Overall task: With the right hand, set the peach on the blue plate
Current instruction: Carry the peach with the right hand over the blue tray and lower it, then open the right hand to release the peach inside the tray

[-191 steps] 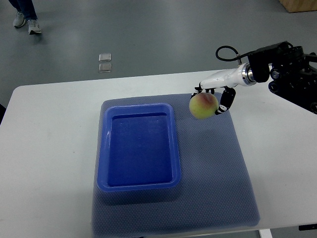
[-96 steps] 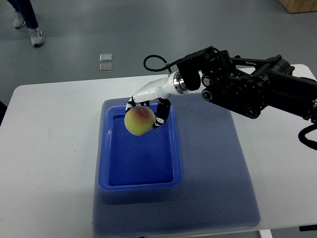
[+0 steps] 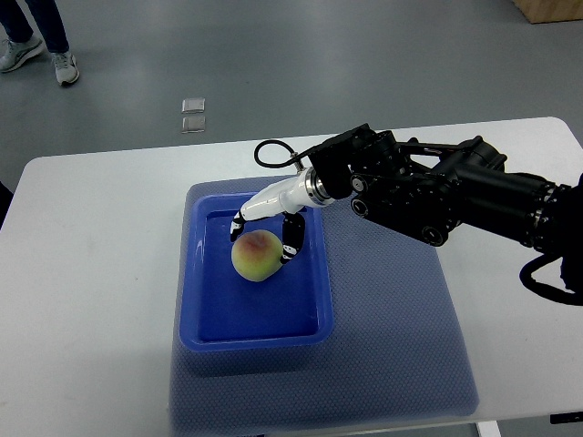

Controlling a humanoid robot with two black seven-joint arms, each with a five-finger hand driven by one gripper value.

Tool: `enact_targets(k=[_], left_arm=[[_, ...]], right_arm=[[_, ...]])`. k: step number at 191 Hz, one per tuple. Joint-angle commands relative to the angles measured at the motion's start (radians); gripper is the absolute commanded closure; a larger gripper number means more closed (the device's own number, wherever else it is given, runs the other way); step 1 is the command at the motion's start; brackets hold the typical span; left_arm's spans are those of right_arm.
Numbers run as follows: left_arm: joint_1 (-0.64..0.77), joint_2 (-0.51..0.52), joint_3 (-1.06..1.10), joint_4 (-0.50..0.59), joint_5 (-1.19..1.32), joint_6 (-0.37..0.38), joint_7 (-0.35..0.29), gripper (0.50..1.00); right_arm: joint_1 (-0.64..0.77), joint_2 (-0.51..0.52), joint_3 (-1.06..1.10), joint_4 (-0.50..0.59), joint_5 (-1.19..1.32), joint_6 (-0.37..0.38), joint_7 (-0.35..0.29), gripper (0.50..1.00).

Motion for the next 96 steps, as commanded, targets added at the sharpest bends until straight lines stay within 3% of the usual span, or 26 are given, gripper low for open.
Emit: enact_targets(k=[1,69,96], left_arm=[[-0.003,0.0,-0.001,-0.002,0.0,0.0,0.0,0.5],[-0.003,0.0,-0.001,-0.002,0.001,0.0,0.0,0.5],[-0.003,0.0,0.0,0.0,0.001,0.0,0.0,0.5]], right_arm=[[0.006,-0.001,0.0,0.0,0.007,0.005,0.0,0.572],[0.043,-0.041,0.068,0.0,0.054,0.011,0.0,0.572],[0.071,-0.153,0.091,0.0,0.189,0.011,-0.003,0.572]])
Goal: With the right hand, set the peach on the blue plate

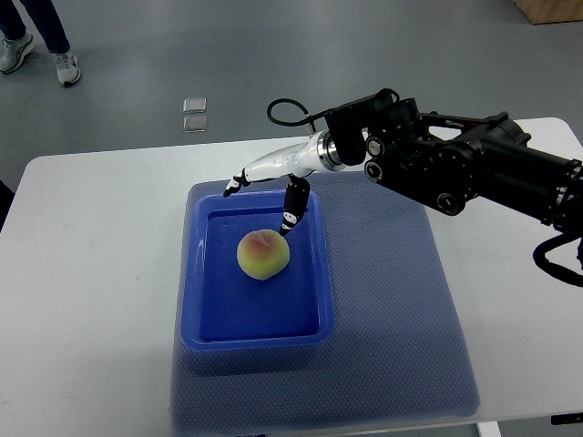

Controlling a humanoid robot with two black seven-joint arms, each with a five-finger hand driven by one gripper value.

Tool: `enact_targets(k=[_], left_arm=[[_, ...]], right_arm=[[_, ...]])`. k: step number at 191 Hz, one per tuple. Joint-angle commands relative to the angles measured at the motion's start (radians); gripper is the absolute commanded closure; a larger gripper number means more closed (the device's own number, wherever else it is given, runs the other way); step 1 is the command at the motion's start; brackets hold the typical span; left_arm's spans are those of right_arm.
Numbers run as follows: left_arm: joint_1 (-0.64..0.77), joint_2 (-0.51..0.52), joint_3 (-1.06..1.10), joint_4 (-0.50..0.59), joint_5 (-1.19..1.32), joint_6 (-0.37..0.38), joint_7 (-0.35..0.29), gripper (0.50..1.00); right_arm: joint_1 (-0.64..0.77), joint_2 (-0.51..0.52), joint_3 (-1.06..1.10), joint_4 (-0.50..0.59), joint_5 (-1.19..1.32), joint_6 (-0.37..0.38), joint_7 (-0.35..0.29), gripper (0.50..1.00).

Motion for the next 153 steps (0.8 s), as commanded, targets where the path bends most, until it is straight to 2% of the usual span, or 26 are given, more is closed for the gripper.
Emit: enact_targets(k=[1,13,14,22,34,35,41,51,52,95,105,106,118,128,129,131,153], left_arm=[[0.0,0.0,0.002,0.002,0.0,0.0,0.0,0.5],[0.0,0.0,0.002,0.002,0.0,0.0,0.0,0.5],[0.0,0.0,0.002,0.002,0.0,0.0,0.0,0.5],[0.0,0.0,0.002,0.002,0.0,0.0,0.0,0.5],[0.0,0.0,0.002,0.002,0.0,0.0,0.0,0.5],[0.0,0.0,0.002,0.002,0.0,0.0,-0.001,0.5],[0.0,0.0,0.002,0.002,0.0,0.0,0.0,0.5],[0.0,0.0,0.002,0.002,0.0,0.0,0.0,0.5],[0.0,0.0,0.002,0.002,0.0,0.0,-0.001,0.5],[0.0,0.0,0.002,0.002,-0.002,0.0,-0.001,0.5],[0.0,0.0,0.002,0.002,-0.002,0.0,-0.001,0.5],[0.0,0.0,0.002,0.002,-0.002,0.0,-0.001,0.5],[0.0,0.0,0.002,0.0,-0.002,0.0,-0.001,0.5],[0.0,0.0,0.002,0.0,-0.002,0.0,-0.001,0.5],[0.0,0.0,0.002,0.0,-0.002,0.0,-0.001,0.5],[0.0,0.0,0.0,0.0,-0.002,0.0,-0.001,0.5],[0.0,0.0,0.0,0.0,0.0,0.0,-0.001,0.5]], right_arm=[[0.022,-0.079,0.009,0.0,0.089,0.0,-0.002,0.572],[0.022,-0.089,0.009,0.0,0.098,0.0,-0.002,0.572],[0.02,-0.134,0.023,-0.002,0.162,0.0,-0.002,0.572],[0.017,-0.165,0.046,-0.005,0.227,-0.002,-0.01,0.572],[0.015,-0.174,0.058,-0.006,0.261,-0.002,-0.017,0.574],[0.0,-0.19,0.081,-0.014,0.331,-0.02,-0.031,0.574],[-0.02,-0.2,0.102,-0.028,0.39,-0.025,-0.04,0.576],[-0.02,-0.201,0.103,-0.028,0.39,-0.025,-0.04,0.576],[-0.061,-0.217,0.145,-0.064,0.485,-0.045,-0.054,0.576],[-0.187,-0.21,0.303,-0.222,0.848,-0.236,-0.109,0.576],[-0.187,-0.21,0.303,-0.222,0.848,-0.237,-0.109,0.576],[-0.211,-0.21,0.314,-0.239,0.943,-0.271,-0.114,0.576],[-0.242,-0.21,0.313,-0.245,1.054,-0.313,-0.114,0.576],[-0.242,-0.21,0.313,-0.245,1.054,-0.313,-0.114,0.576],[-0.27,-0.208,0.313,-0.247,1.121,-0.354,-0.114,0.576],[-0.277,-0.208,0.314,-0.245,1.134,-0.365,-0.114,0.576],[-0.322,-0.207,0.316,-0.247,1.207,-0.422,-0.108,0.576]])
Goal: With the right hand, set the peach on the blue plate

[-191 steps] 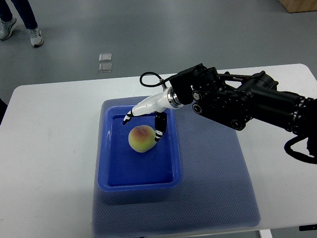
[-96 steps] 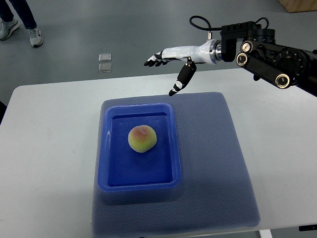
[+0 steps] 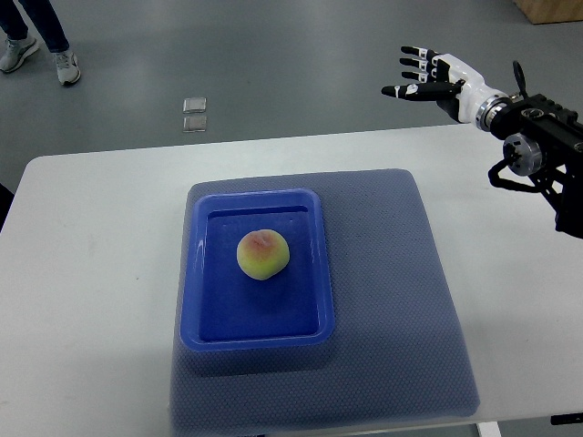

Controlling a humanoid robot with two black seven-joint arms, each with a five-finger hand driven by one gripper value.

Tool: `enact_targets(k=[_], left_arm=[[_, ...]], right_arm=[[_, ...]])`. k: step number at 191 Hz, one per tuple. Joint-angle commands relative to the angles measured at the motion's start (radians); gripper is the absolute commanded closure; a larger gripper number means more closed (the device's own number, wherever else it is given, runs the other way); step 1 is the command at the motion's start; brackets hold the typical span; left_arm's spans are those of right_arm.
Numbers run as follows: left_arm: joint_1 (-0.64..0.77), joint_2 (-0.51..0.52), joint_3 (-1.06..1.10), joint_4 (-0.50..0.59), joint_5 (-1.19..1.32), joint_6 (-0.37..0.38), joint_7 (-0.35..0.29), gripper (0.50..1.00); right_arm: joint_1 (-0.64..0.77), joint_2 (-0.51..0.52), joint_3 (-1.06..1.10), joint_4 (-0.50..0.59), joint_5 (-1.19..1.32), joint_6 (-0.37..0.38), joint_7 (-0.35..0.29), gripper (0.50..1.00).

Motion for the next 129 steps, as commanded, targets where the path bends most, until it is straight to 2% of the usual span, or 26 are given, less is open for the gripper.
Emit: enact_targets(k=[1,40,129], left_arm=[[0.0,0.0,-0.001,0.0,0.002,0.0,0.0,0.5],[0.0,0.0,0.001,0.0,0.002,0.0,0.0,0.5],[0.0,0.0,0.001,0.0,0.002,0.0,0.0,0.5]], right_arm=[[-0.046,0.002,0.004,0.0,0.088,-0.058,0.006,0.576],[-0.094,0.002,0.057,0.0,0.226,-0.068,0.012,0.576],[-0.143,0.046,0.096,0.0,0.235,-0.062,0.026,0.572]])
